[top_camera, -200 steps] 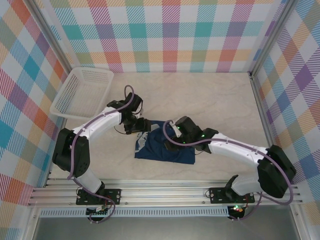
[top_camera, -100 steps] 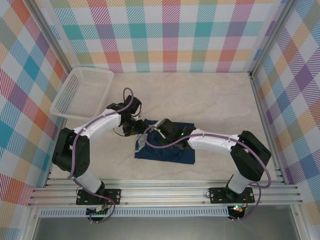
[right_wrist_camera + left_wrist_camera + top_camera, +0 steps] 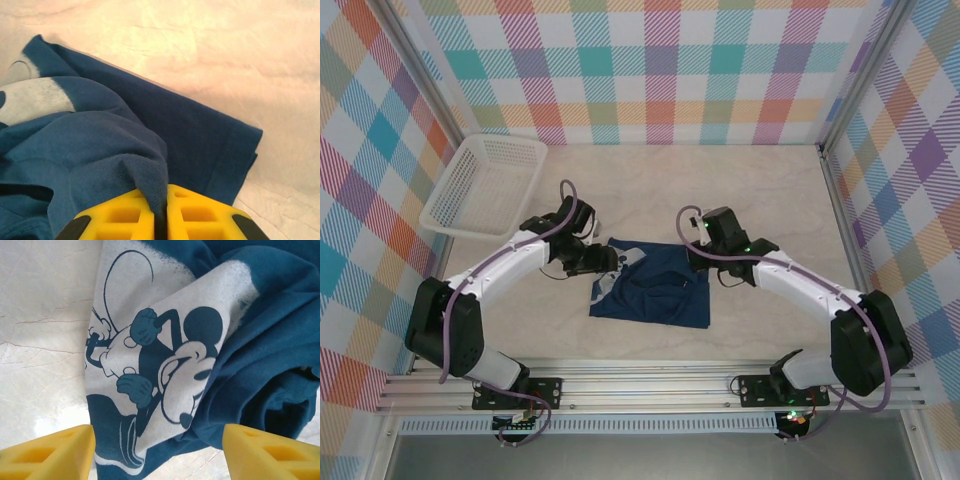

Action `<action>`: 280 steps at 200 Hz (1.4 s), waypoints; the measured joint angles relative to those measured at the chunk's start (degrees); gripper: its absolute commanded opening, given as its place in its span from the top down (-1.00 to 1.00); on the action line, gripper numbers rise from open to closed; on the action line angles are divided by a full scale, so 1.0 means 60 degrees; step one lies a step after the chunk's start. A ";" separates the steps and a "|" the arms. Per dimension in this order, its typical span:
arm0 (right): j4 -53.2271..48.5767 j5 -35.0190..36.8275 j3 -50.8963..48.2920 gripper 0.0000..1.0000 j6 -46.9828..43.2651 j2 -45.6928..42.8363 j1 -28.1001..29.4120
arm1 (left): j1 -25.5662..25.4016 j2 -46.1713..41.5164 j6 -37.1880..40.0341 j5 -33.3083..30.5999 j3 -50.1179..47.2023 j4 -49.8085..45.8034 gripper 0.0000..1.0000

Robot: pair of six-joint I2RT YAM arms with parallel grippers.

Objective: Fold the inside-out t-shirt

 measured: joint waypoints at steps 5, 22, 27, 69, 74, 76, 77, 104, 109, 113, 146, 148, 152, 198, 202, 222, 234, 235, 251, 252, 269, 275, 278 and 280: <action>0.0018 -0.0149 0.0000 0.69 0.0098 0.0106 -0.0178 | -0.0036 -0.0025 0.0025 0.0025 -0.0004 0.0007 -0.37; 0.0102 -0.0652 0.0018 0.66 0.0433 0.0565 -0.0754 | -0.0204 -0.0062 0.0109 0.0091 -0.0007 0.0051 -0.37; 0.0102 -0.0776 0.0055 0.65 0.0521 0.0769 -0.0907 | -0.0270 -0.0066 0.0138 0.0109 -0.0011 0.0058 -0.38; -0.0237 -0.1370 0.1217 0.44 0.1027 0.2758 -0.2051 | -0.0856 -0.0069 0.0331 0.0208 -0.0040 0.0295 -0.39; -0.0273 -0.1388 0.1377 0.42 0.1071 0.2943 -0.2186 | -0.0918 -0.0073 0.0350 0.0233 -0.0040 0.0313 -0.39; -0.0299 -0.1395 0.1421 0.41 0.1064 0.2987 -0.2222 | -0.0951 -0.0073 0.0353 0.0240 -0.0040 0.0328 -0.39; -0.0306 -0.1395 0.1464 0.40 0.1067 0.3031 -0.2255 | -0.0958 -0.0073 0.0353 0.0240 -0.0040 0.0331 -0.39; -0.0568 -0.1464 0.1727 0.16 0.1082 0.3198 -0.2790 | -0.1279 -0.0164 0.0393 0.0379 -0.0047 0.0517 -0.40; -0.0634 -0.1464 0.1730 0.12 0.1053 0.3151 -0.2856 | -0.1344 -0.0197 0.0397 0.0415 -0.0051 0.0543 -0.41; -0.0699 -0.1475 0.1730 0.09 0.1064 0.3089 -0.2911 | -0.1399 -0.0222 0.0401 0.0448 -0.0051 0.0565 -0.41; -0.0907 -0.2138 0.1322 -0.06 0.1009 0.1920 -0.2958 | -0.2102 -0.0463 0.0393 0.0667 -0.0135 0.1009 -0.47; -0.0903 -0.2200 0.1264 -0.07 0.1009 0.1821 -0.2958 | -0.2160 -0.0470 0.0397 0.0670 -0.0138 0.1031 -0.47; -0.0914 -0.2299 0.1155 -0.08 0.1016 0.1657 -0.2958 | -0.2280 -0.0474 0.0390 0.0699 -0.0138 0.1093 -0.47; -0.1155 -0.3133 0.0091 -0.17 0.1177 0.0605 -0.2951 | -0.3220 0.0102 0.0310 0.0554 -0.0117 0.1545 -0.45; -0.1158 -0.3217 0.0076 -0.17 0.1195 0.0605 -0.2951 | -0.3268 0.0211 0.0299 0.0495 -0.0106 0.1555 -0.44; -0.0973 -0.3599 0.0066 -0.13 0.1330 0.0783 -0.2878 | -0.3534 0.0896 0.0244 0.0255 -0.0025 0.1698 -0.33; -0.0827 -0.3745 0.0106 -0.09 0.1421 0.1060 -0.2809 | -0.3661 0.1290 0.0157 0.0146 0.0095 0.1781 -0.22; -0.0812 -0.3759 0.0113 -0.08 0.1428 0.1096 -0.2798 | -0.3679 0.1337 0.0178 0.0131 0.0117 0.1792 -0.20; -0.0627 -0.3912 0.0273 0.08 0.1526 0.1661 -0.2688 | -0.3825 0.1796 0.0095 -0.0011 0.0331 0.1949 0.02; -0.0612 -0.3920 0.0280 0.10 0.1523 0.1687 -0.2688 | -0.3840 0.1836 0.0051 -0.0029 0.0346 0.1967 0.03; -0.0433 -0.4054 0.0521 0.33 0.1636 0.2218 -0.2623 | -0.3942 0.2124 0.0066 -0.0149 0.0517 0.2157 0.25; -0.0404 -0.4087 0.0608 0.43 0.1676 0.2320 -0.2612 | -0.3967 0.2157 0.0033 -0.0171 0.0532 0.2229 0.32; -0.0390 -0.4098 0.0645 0.48 0.1661 0.2357 -0.2605 | -0.3985 0.2160 0.0015 -0.0175 0.0532 0.2277 0.35; -0.0382 -0.4109 0.0678 0.50 0.1647 0.2379 -0.2605 | -0.3989 0.2160 -0.0011 -0.0182 0.0532 0.2295 0.38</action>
